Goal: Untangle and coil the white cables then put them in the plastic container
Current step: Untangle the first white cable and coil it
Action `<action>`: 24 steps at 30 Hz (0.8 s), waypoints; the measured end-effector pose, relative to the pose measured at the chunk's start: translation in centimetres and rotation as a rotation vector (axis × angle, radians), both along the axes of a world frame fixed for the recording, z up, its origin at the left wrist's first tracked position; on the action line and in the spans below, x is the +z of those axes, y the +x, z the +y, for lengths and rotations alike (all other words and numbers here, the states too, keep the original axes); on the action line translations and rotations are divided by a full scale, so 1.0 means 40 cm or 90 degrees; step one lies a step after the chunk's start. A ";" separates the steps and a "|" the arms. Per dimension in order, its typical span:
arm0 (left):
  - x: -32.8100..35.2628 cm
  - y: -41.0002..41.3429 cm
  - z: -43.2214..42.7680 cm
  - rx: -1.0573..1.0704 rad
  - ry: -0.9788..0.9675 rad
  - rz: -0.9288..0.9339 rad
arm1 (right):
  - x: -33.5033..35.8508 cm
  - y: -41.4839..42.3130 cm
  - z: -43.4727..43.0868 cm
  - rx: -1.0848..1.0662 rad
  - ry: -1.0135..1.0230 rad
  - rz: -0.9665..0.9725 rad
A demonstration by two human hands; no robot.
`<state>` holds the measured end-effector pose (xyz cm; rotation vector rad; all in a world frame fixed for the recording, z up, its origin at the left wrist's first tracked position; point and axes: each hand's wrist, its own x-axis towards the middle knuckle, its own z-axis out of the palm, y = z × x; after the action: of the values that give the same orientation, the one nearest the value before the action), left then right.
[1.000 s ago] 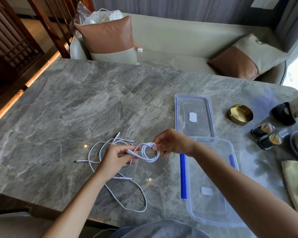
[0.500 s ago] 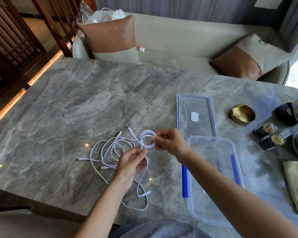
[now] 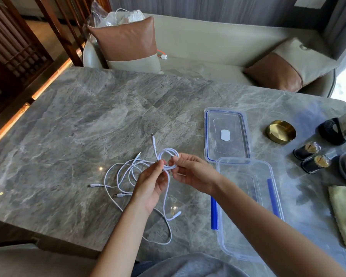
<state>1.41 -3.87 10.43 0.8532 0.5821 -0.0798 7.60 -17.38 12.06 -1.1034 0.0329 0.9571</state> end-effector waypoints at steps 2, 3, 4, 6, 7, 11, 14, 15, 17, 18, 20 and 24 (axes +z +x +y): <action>-0.001 -0.007 0.011 -0.048 0.040 0.013 | 0.003 0.002 -0.006 0.024 -0.007 0.000; -0.002 -0.011 0.015 -0.069 0.057 0.016 | 0.006 0.003 -0.008 0.045 -0.029 -0.025; -0.001 -0.015 0.018 -0.085 0.075 0.019 | 0.007 0.003 -0.008 0.063 -0.065 -0.067; -0.003 -0.018 0.018 -0.092 0.111 0.024 | 0.009 0.005 -0.004 0.065 -0.148 -0.172; -0.003 -0.018 0.017 -0.088 0.127 0.026 | 0.010 0.006 -0.001 0.045 -0.183 -0.219; -0.001 -0.011 0.012 -0.079 0.156 0.013 | 0.008 0.004 0.012 -0.035 -0.248 -0.289; 0.000 -0.007 0.010 -0.094 0.163 0.002 | 0.004 0.000 0.017 -0.057 -0.250 -0.279; -0.001 -0.007 0.009 -0.095 0.161 0.004 | 0.003 -0.002 0.019 -0.055 -0.248 -0.275; -0.005 -0.008 0.007 -0.088 0.159 0.008 | -0.002 -0.004 0.019 -0.045 -0.247 -0.264; -0.007 -0.010 0.005 -0.078 0.158 0.010 | -0.003 -0.005 0.020 -0.039 -0.244 -0.257; -0.009 -0.011 0.000 -0.033 0.152 0.015 | -0.002 -0.006 0.024 -0.045 -0.233 -0.243; -0.009 0.001 0.003 0.098 0.168 0.009 | 0.021 0.003 0.018 -0.097 -0.207 -0.201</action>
<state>1.45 -3.75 10.05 1.0613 0.6798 0.1344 7.72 -16.65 12.91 -1.5200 0.0145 0.6462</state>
